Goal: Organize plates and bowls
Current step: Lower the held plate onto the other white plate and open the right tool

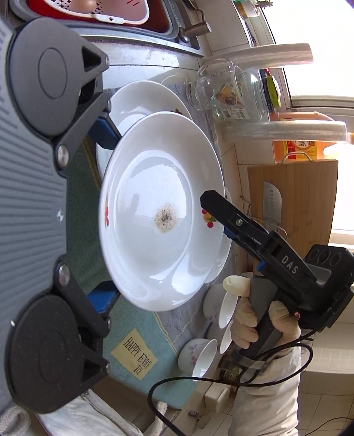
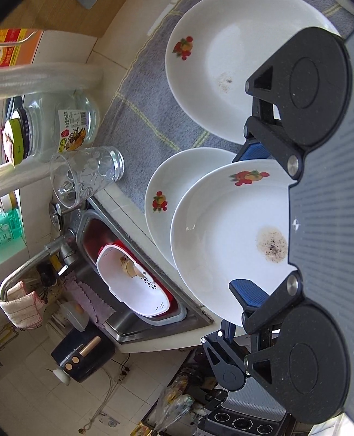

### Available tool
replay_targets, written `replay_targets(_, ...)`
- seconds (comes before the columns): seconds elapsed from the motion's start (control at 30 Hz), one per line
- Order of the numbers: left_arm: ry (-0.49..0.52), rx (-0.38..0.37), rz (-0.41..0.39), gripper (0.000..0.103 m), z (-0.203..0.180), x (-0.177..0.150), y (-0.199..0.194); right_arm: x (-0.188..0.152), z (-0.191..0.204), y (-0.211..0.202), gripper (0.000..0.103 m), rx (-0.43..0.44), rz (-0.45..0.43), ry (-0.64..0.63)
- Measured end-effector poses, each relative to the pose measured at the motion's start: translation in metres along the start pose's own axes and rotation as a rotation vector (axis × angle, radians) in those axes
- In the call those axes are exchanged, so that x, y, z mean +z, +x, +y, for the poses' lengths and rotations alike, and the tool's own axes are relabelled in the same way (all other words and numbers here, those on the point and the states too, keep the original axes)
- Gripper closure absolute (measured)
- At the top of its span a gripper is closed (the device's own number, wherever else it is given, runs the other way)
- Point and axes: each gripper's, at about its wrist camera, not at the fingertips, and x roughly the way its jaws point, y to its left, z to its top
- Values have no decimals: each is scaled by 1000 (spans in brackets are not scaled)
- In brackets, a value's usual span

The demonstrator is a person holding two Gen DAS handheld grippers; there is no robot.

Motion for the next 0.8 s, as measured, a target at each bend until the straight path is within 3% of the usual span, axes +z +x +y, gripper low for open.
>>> replay_targets(0.4,-50,11,12,1,29,-5,3,23,0,39,12,3,35,2)
replay_targets(0.8,-86,6,16,1,42,-3,8,28,-10,47,12,-12,46,30)
